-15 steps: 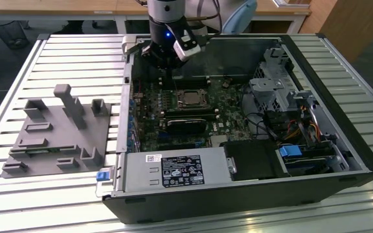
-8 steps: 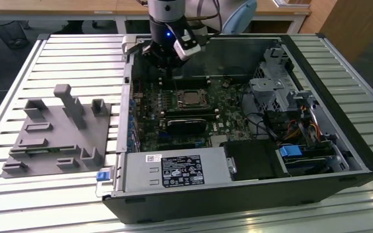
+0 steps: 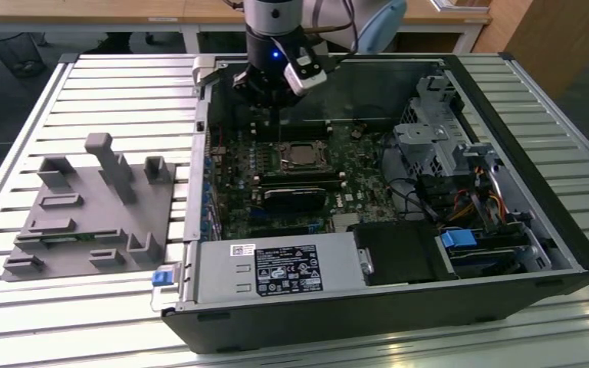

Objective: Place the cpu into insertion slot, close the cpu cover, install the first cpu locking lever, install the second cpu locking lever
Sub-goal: 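Install the first cpu locking lever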

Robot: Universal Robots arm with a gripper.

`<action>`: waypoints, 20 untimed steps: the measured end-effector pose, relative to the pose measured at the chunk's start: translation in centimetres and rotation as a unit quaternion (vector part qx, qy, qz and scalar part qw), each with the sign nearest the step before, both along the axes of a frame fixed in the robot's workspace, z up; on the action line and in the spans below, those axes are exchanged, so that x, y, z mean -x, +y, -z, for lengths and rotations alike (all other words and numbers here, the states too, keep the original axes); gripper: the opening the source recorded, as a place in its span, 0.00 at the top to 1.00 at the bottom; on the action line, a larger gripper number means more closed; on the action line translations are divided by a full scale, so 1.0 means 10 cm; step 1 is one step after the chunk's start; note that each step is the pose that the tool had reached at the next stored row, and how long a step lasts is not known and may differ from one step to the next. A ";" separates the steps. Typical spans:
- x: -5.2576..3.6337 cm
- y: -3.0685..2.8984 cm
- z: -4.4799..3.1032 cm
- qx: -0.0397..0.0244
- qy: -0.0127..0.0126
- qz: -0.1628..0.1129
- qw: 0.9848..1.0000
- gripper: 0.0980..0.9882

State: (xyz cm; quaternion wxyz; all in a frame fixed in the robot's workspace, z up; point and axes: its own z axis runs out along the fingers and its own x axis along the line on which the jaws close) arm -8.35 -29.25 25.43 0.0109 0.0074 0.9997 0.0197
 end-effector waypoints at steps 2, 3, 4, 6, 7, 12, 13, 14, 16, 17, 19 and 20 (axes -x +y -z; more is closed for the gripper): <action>-0.063 0.000 0.007 0.000 0.000 0.000 1.000 0.99; -0.098 0.000 0.010 0.000 0.000 0.000 1.000 0.99; -0.133 0.001 0.014 0.000 0.000 0.000 1.000 0.99; -0.216 0.004 0.022 0.000 0.001 0.000 1.000 0.99; -0.255 0.005 0.027 0.000 0.001 0.000 1.000 0.99; -0.283 -0.002 0.039 -0.016 0.000 0.000 1.000 0.99; -0.282 -0.003 0.040 -0.016 -0.001 0.000 1.000 0.99; -0.283 -0.004 0.042 -0.016 -0.002 0.000 1.000 0.99; -0.283 -0.004 0.054 -0.016 -0.003 -0.002 1.000 0.99; -0.283 -0.005 0.063 -0.016 -0.004 -0.004 1.000 0.99; -0.283 -0.004 0.083 -0.016 -0.006 -0.010 1.000 0.99; -0.283 -0.004 0.099 -0.016 -0.006 -0.012 1.000 0.99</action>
